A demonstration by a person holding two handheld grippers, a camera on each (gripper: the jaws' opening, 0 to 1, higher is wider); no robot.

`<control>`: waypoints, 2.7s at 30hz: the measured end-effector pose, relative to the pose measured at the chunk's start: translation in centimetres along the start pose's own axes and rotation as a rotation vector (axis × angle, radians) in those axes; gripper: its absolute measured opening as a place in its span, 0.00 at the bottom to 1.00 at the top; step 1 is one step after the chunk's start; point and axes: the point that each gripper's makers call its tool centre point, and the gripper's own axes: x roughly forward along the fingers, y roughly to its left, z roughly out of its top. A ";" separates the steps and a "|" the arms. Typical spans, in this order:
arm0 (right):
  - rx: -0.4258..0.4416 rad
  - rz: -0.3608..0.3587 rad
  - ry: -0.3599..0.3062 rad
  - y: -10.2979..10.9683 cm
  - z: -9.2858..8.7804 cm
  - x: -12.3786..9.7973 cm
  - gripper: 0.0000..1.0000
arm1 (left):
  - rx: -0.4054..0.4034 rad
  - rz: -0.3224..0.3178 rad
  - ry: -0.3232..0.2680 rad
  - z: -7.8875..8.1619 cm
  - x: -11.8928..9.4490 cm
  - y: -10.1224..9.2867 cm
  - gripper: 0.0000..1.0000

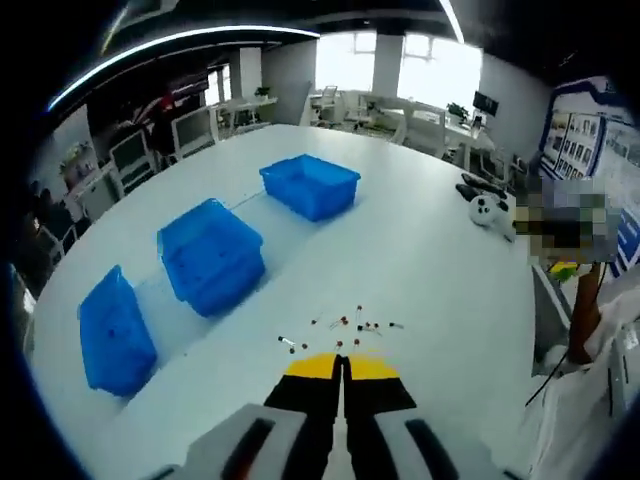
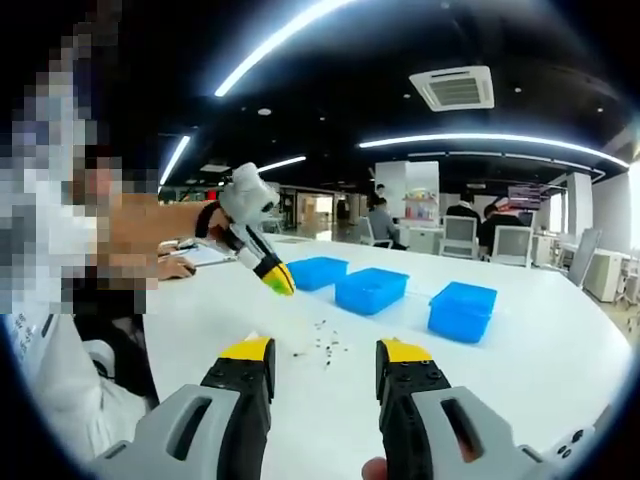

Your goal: Pick up the resistors one by one and place each resistor into its matching bin, sorting the parts by color and model until every resistor is separated into the correct bin for its type

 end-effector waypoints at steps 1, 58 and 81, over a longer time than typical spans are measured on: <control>0.000 0.001 0.001 0.0 0.0 0.0 0.42 | 0.004 0.004 -0.029 0.2 -0.5 0.1 0.04; 0.020 0.005 -0.006 0.2 0.3 -0.2 0.44 | -0.130 0.174 -0.497 11.4 3.4 9.7 0.04; 0.020 0.005 0.003 0.2 -0.3 -0.1 0.43 | -0.152 0.321 -0.575 12.5 4.2 15.0 0.58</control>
